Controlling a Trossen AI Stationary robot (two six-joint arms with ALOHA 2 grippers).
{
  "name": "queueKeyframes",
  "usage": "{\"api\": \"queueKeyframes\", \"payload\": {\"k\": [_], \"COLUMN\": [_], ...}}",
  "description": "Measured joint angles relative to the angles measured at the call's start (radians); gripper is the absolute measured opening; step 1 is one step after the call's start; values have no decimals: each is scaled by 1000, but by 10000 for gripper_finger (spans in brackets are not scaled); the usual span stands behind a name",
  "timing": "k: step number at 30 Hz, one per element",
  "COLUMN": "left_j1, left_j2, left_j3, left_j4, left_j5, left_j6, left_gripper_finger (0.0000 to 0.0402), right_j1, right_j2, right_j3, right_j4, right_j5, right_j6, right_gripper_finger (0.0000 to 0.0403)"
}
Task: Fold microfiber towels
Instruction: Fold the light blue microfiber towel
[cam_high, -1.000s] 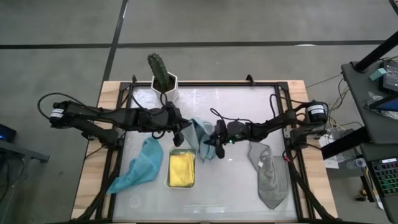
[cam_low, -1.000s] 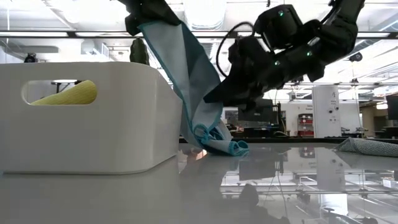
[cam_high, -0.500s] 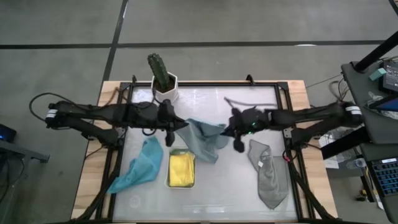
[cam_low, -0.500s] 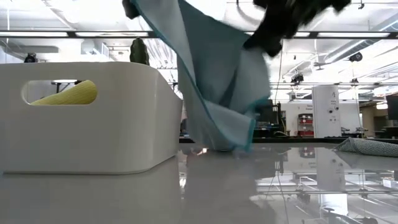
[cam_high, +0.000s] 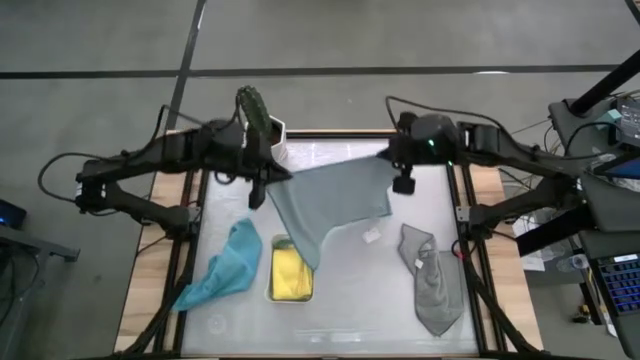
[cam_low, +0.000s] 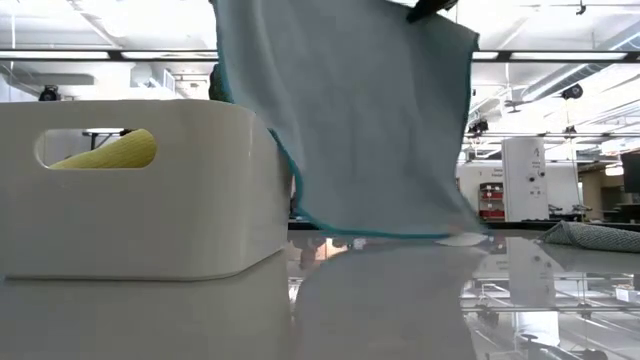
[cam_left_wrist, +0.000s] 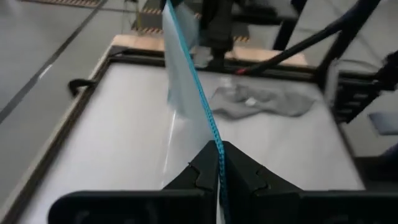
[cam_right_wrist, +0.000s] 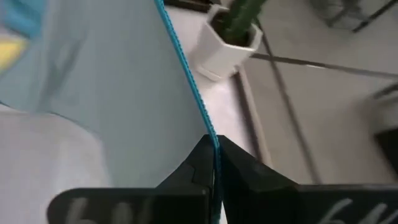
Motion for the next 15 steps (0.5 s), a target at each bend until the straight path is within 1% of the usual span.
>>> {"api": "queueKeyframes", "payload": {"k": [4,8,12,15], "left_j1": [146,298,412,446], "left_j2": [42,102,154,169], "left_j3": [54,120,197,222], "left_j4": [-30,-33,-68,-118], "left_j5": [28,103,140,158], "left_j6": [105,270,398,476], "left_gripper_finger": [0,0,0,0], "right_j1": [-96,-207,-284,-298], "right_j2": [67,127,164,164], "right_j3": [78,134,194,225], "right_j4": [-21,8,26,6], "right_j5": [84,136,151,140], "right_j6": [-137,-268,-334,-315], "right_gripper_finger": [8,8,8,8]}}
